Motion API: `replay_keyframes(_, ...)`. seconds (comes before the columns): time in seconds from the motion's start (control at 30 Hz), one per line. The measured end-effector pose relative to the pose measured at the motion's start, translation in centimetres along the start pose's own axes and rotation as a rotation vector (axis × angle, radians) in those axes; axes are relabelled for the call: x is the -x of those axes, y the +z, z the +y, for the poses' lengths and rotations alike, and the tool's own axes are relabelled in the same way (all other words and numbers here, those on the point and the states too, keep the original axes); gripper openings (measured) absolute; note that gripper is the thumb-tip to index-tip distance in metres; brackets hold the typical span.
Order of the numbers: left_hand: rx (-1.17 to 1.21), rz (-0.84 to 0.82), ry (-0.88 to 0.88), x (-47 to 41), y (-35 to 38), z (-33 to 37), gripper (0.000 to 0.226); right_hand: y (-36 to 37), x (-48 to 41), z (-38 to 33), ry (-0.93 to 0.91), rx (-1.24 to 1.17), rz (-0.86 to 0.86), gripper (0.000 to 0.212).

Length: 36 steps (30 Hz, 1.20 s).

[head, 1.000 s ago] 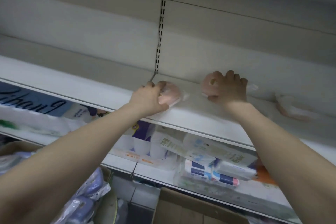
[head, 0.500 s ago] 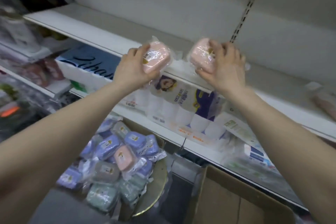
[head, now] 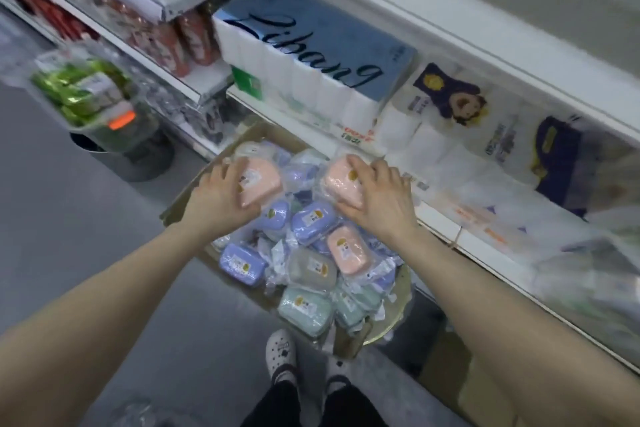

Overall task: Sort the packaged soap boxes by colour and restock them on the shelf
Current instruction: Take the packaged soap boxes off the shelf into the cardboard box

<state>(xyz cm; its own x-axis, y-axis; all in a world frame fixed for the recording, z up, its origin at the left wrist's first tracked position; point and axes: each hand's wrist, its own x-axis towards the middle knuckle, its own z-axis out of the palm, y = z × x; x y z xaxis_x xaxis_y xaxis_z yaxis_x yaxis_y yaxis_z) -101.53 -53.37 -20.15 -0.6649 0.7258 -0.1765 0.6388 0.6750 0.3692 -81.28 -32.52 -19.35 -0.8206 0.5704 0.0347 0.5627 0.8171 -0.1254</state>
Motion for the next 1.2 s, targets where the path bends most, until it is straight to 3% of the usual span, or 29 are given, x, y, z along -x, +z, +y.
replay_keyframes(0.13,-0.041,-0.149,-0.052,2.0,5.7,-5.0,0.099,6.6,0.0,-1.4,0.067,-0.018,-0.195,0.092)
replay_keyframes(0.27,-0.1,-0.205,0.016,3.3,10.2,-8.3,0.1,11.5,-0.8,-2.6,0.07,-0.007,-0.287,0.092)
replay_keyframes(0.63,-0.285,-0.438,0.124,0.8,17.0,-11.0,0.085,20.0,0.1,-4.4,-0.098,0.146,-0.348,0.083)
replay_keyframes(0.83,-0.233,-0.45,0.132,0.6,15.9,-10.8,0.095,18.6,-0.1,-4.1,-0.118,0.129,-0.442,0.084)
replay_keyframes(0.93,-0.254,-0.397,0.159,0.4,13.6,-9.6,0.082,16.2,0.0,-3.7,-0.104,0.107,-0.469,0.078)
replay_keyframes(1.03,-0.256,-0.319,0.182,-0.1,10.7,-6.9,0.063,13.0,0.4,-2.8,-0.079,0.136,-0.434,0.07)
replay_keyframes(1.2,-0.211,-0.206,0.299,-1.3,6.0,-1.1,0.054,6.5,2.3,0.3,-0.067,0.146,-0.254,0.056)
